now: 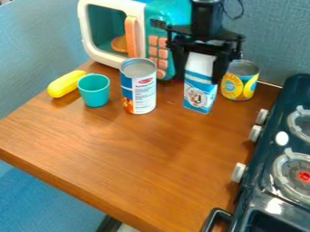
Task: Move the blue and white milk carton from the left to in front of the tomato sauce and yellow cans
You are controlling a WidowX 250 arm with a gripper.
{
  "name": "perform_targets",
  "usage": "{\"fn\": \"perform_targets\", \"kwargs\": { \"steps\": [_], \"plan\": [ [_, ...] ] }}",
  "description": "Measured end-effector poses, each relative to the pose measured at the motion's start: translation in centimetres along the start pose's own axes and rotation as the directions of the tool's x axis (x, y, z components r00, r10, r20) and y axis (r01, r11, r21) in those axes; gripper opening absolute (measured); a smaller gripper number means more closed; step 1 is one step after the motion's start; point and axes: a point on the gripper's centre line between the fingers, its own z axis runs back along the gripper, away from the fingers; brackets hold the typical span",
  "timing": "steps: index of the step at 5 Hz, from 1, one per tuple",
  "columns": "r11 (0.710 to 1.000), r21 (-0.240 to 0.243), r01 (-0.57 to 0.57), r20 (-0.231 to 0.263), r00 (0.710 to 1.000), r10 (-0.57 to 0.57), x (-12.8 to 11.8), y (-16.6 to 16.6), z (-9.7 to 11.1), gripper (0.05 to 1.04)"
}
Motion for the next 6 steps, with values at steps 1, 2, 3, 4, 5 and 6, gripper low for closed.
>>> {"fn": "perform_targets", "kwargs": {
  "steps": [1,2,3,4,5,6],
  "plan": [
    [0.999,-0.018,-0.038,-0.076,0.996,0.036,1.9,-1.1,-2.4,0.877],
    [0.999,0.019,-0.027,-0.108,0.994,0.029,3.4,-1.1,-4.0,0.877],
    [0.997,0.071,0.033,-0.132,0.991,-0.023,4.0,-1.2,-5.1,0.877],
    [0.990,0.097,0.104,-0.115,0.989,-0.092,4.0,-2.0,-5.2,0.877],
    [0.988,0.072,0.140,-0.129,0.983,-0.130,3.5,-2.1,-5.8,0.928],
    [0.994,0.042,0.098,-0.129,0.987,-0.091,2.8,-2.3,-6.5,1.009]
  ]
}}
